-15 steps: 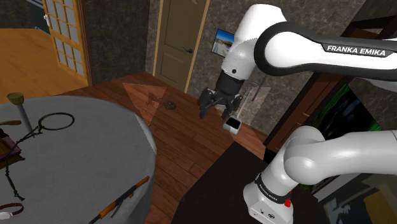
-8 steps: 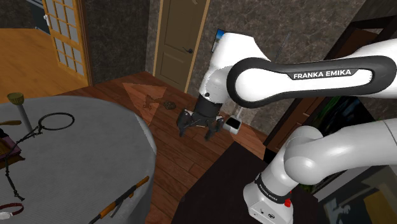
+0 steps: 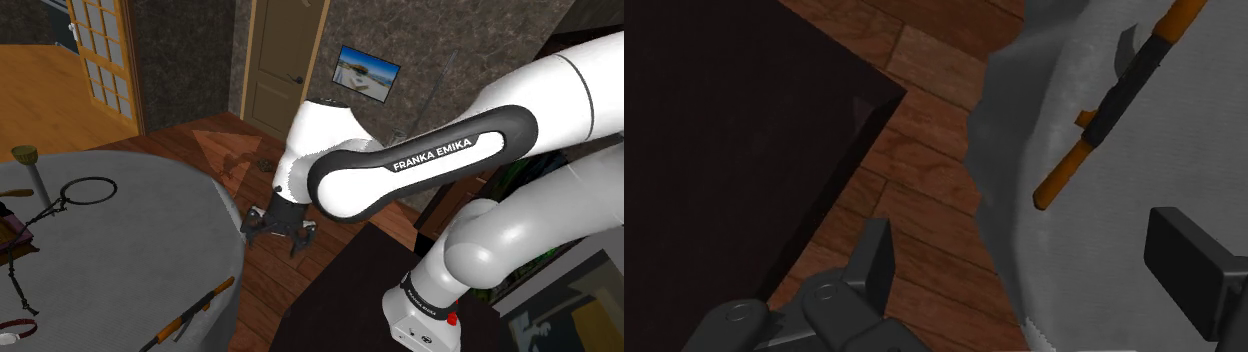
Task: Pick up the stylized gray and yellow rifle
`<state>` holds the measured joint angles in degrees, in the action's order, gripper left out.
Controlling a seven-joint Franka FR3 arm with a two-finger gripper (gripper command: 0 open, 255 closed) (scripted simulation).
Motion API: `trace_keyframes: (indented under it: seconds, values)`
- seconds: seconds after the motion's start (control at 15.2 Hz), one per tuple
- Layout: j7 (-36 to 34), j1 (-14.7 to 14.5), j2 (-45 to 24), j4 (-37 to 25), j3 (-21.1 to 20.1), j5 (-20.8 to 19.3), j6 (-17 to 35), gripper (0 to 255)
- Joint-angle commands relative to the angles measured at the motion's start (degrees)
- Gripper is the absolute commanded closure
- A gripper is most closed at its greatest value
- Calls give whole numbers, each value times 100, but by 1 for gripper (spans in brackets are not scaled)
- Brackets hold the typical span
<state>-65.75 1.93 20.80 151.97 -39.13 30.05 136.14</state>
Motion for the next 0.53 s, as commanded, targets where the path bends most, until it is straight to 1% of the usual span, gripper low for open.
trace_keyframes:
  seconds: [0.0,0.13,0.2,0.26,0.33,0.4,0.46]
  values:
    - [-536,196,-600,-172,-356,-151,473,0]
    - [-1169,423,-1235,-342,-689,-514,935,0]
    - [-1553,538,-1580,-434,-834,-803,1164,0]
    - [-1996,639,-1945,-532,-945,-1183,1385,0]
    - [-2497,679,-2323,-639,-977,-1648,1587,0]
    - [-3026,633,-2699,-759,-909,-2158,1760,0]
    - [-3531,479,-3048,-894,-730,-2637,1900,0]
